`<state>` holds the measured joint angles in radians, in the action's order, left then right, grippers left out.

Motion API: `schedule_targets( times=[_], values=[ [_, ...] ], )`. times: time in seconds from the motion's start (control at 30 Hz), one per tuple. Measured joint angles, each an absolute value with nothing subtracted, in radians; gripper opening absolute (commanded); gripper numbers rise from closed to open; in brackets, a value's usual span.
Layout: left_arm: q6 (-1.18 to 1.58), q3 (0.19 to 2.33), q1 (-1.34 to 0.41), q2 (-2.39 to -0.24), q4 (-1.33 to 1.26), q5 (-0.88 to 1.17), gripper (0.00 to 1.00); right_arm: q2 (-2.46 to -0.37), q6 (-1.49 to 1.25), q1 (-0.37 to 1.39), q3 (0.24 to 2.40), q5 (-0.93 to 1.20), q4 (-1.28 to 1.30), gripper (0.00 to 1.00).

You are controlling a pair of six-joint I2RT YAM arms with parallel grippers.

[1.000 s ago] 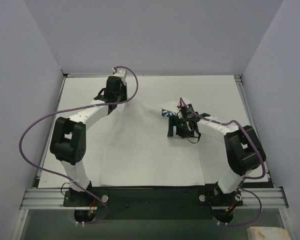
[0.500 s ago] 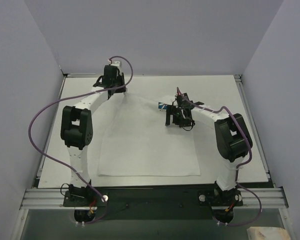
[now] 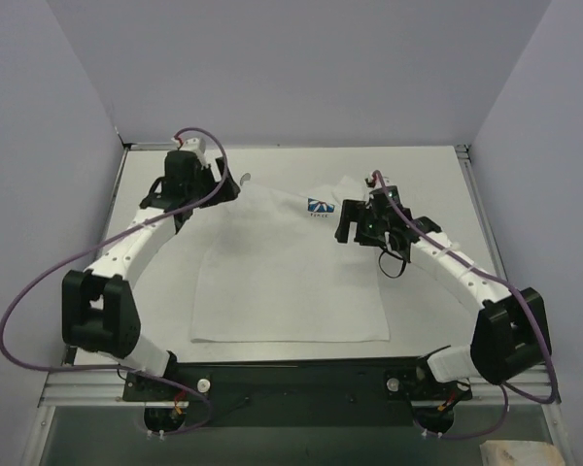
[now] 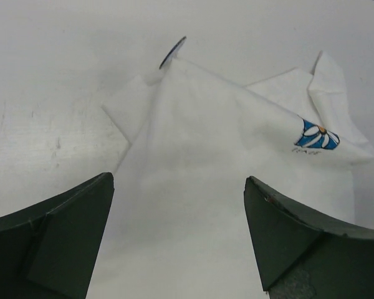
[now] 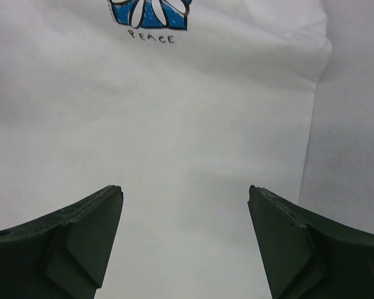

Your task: Pin the brooch onto the clothing

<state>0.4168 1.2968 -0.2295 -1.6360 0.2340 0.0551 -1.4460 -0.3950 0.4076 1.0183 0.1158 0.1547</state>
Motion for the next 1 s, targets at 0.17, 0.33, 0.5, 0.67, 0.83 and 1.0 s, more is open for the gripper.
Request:
schedule_targets(
  times=[0.17,0.33,0.5,0.67,0.83,1.0],
  values=[
    [0.466,1.057,-0.207,-1.359,0.236,0.087,0.95,-1.266,-0.412,0.408,0.844,0.095,0.144,0.84],
    [0.520,0.862,-0.205,-1.117,0.327,0.040,0.94,-1.112,-0.443,0.406,0.725,0.055,0.208,0.82],
    [0.605,0.785,-0.201,-1.010,0.547,-0.033,0.94,-1.065,-0.527,0.386,0.684,0.022,0.287,0.79],
    [0.690,0.747,-0.201,-0.991,0.700,-0.052,0.95,-1.066,-0.615,0.373,0.619,0.015,0.355,0.76],
    [0.788,0.714,-0.201,-0.988,0.796,-0.080,0.97,-1.066,-0.701,0.372,0.537,0.035,0.403,0.74],
    [0.854,0.663,-0.201,-1.010,0.822,-0.086,0.97,-1.055,-0.754,0.372,0.498,0.059,0.433,0.73]
  ],
)
